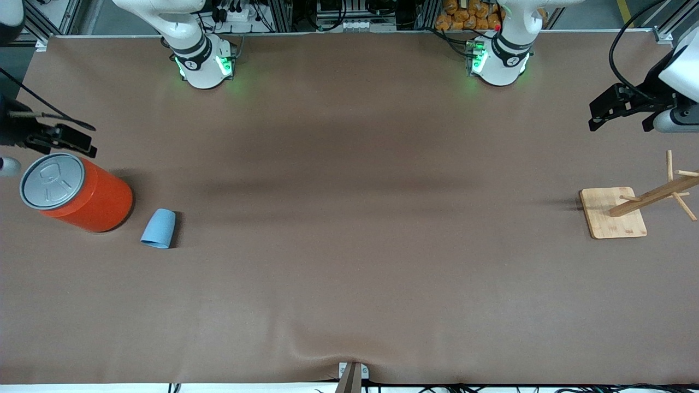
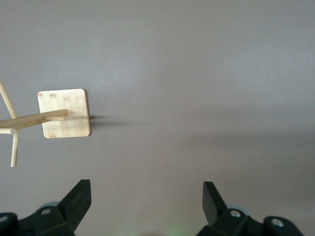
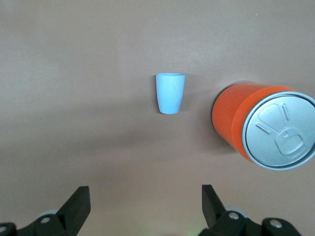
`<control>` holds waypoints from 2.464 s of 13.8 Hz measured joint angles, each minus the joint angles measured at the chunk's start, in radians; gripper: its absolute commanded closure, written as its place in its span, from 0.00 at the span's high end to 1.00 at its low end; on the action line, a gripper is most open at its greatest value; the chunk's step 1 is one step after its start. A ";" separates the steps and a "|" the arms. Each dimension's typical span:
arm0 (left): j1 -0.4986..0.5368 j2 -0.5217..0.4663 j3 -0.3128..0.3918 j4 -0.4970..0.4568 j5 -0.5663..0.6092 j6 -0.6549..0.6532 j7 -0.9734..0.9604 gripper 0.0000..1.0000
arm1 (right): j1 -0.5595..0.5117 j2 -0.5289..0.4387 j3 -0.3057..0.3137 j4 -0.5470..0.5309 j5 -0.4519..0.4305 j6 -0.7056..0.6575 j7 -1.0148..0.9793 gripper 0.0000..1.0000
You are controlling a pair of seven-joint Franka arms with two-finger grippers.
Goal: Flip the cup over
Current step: 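Reach the right gripper down to the blue cup beside the orange can, then close the right gripper around the blue cup's body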
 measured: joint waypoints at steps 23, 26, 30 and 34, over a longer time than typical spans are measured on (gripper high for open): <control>0.057 0.005 -0.002 0.002 0.000 -0.009 0.004 1.00 | -0.099 0.451 0.003 -0.394 0.084 0.889 -0.160 1.00; 0.057 0.005 -0.002 0.001 0.000 -0.015 0.004 1.00 | -0.099 0.478 0.003 -0.394 0.161 0.894 -0.160 1.00; 0.057 0.005 -0.002 0.001 0.000 -0.027 0.004 1.00 | -0.098 0.501 0.003 -0.393 0.169 0.917 -0.160 0.61; 0.057 0.002 -0.002 0.003 0.000 -0.033 0.004 1.00 | -0.075 0.488 0.011 -0.372 0.169 0.903 -0.163 0.64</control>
